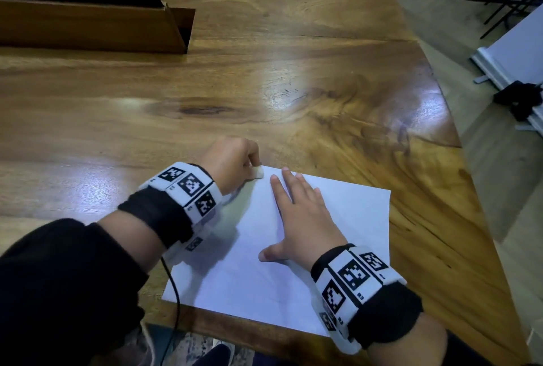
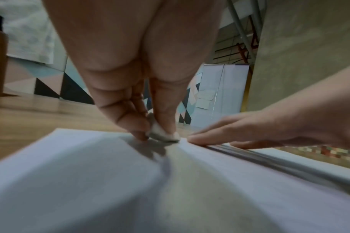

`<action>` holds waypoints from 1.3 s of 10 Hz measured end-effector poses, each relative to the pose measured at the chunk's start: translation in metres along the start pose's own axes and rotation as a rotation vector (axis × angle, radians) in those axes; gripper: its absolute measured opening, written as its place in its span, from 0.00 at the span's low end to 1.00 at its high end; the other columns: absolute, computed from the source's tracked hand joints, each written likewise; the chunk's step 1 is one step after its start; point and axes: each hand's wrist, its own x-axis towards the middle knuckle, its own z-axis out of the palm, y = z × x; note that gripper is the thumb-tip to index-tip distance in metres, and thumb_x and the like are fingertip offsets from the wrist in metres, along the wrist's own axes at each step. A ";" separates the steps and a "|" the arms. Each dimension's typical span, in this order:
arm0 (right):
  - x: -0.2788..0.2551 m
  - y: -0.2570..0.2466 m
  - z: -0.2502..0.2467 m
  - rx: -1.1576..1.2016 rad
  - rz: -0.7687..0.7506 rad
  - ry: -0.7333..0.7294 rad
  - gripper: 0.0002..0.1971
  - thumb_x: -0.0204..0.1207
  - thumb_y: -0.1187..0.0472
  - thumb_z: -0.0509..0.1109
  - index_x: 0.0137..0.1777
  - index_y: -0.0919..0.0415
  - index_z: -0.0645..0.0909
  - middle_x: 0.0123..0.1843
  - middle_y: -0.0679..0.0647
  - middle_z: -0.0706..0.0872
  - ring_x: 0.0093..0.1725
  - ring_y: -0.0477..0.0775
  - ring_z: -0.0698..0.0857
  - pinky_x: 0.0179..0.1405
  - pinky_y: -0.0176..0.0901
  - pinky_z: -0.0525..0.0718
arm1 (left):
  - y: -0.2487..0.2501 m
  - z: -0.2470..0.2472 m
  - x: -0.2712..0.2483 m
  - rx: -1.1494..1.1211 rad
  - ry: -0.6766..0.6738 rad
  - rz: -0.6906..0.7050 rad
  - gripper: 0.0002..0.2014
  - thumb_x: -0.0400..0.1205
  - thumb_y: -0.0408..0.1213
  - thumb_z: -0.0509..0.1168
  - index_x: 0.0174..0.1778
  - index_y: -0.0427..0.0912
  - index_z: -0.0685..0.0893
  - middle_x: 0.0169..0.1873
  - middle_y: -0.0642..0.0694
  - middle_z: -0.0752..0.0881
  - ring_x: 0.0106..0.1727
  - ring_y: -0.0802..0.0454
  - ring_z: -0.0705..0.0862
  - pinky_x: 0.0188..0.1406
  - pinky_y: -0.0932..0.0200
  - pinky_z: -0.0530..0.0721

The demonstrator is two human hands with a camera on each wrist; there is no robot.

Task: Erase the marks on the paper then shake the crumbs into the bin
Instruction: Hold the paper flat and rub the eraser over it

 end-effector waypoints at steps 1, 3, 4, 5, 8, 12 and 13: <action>0.000 0.000 -0.001 -0.004 0.004 -0.008 0.64 0.65 0.38 0.77 0.83 0.54 0.30 0.83 0.50 0.27 0.82 0.53 0.30 0.82 0.54 0.37 | 0.003 0.004 -0.002 0.012 0.007 0.014 0.03 0.74 0.34 0.68 0.40 0.38 0.83 0.34 0.47 0.77 0.39 0.48 0.75 0.34 0.62 0.66; 0.000 -0.002 -0.001 -0.004 0.009 -0.008 0.64 0.64 0.38 0.77 0.83 0.54 0.30 0.84 0.50 0.27 0.82 0.53 0.30 0.82 0.55 0.38 | 0.004 0.000 0.002 0.017 -0.094 0.010 0.03 0.74 0.34 0.68 0.42 0.40 0.83 0.32 0.49 0.79 0.39 0.49 0.76 0.33 0.63 0.71; 0.000 -0.002 -0.001 0.002 0.008 -0.009 0.64 0.64 0.38 0.77 0.83 0.54 0.30 0.84 0.50 0.27 0.82 0.53 0.30 0.82 0.55 0.37 | 0.004 0.007 0.001 0.036 0.004 0.028 0.03 0.75 0.33 0.66 0.42 0.37 0.81 0.38 0.45 0.75 0.42 0.44 0.76 0.39 0.60 0.68; 0.000 -0.001 -0.001 0.014 0.008 -0.011 0.64 0.64 0.39 0.78 0.83 0.54 0.31 0.84 0.50 0.27 0.82 0.52 0.29 0.82 0.54 0.36 | -0.008 0.004 -0.010 0.120 -0.194 0.072 0.13 0.73 0.34 0.69 0.26 0.49 0.73 0.29 0.53 0.74 0.38 0.47 0.77 0.32 0.61 0.68; 0.000 -0.001 -0.001 0.014 0.010 -0.017 0.64 0.64 0.39 0.78 0.83 0.54 0.30 0.83 0.49 0.27 0.82 0.52 0.29 0.82 0.53 0.35 | -0.008 0.002 -0.012 0.105 -0.100 0.101 0.05 0.74 0.34 0.67 0.35 0.44 0.78 0.37 0.48 0.76 0.40 0.48 0.75 0.36 0.60 0.70; 0.001 -0.001 0.000 0.030 0.003 -0.018 0.64 0.64 0.39 0.78 0.83 0.53 0.31 0.84 0.50 0.27 0.82 0.52 0.29 0.82 0.53 0.35 | -0.017 0.010 -0.034 0.113 -0.251 0.179 0.07 0.73 0.37 0.66 0.31 0.47 0.75 0.34 0.50 0.73 0.34 0.52 0.72 0.31 0.62 0.70; 0.001 -0.001 0.000 0.029 0.002 -0.019 0.64 0.64 0.39 0.78 0.83 0.53 0.31 0.84 0.50 0.27 0.82 0.52 0.29 0.82 0.53 0.35 | -0.016 0.003 -0.035 0.107 -0.277 0.181 0.10 0.71 0.39 0.68 0.27 0.50 0.75 0.29 0.52 0.75 0.32 0.53 0.73 0.30 0.60 0.68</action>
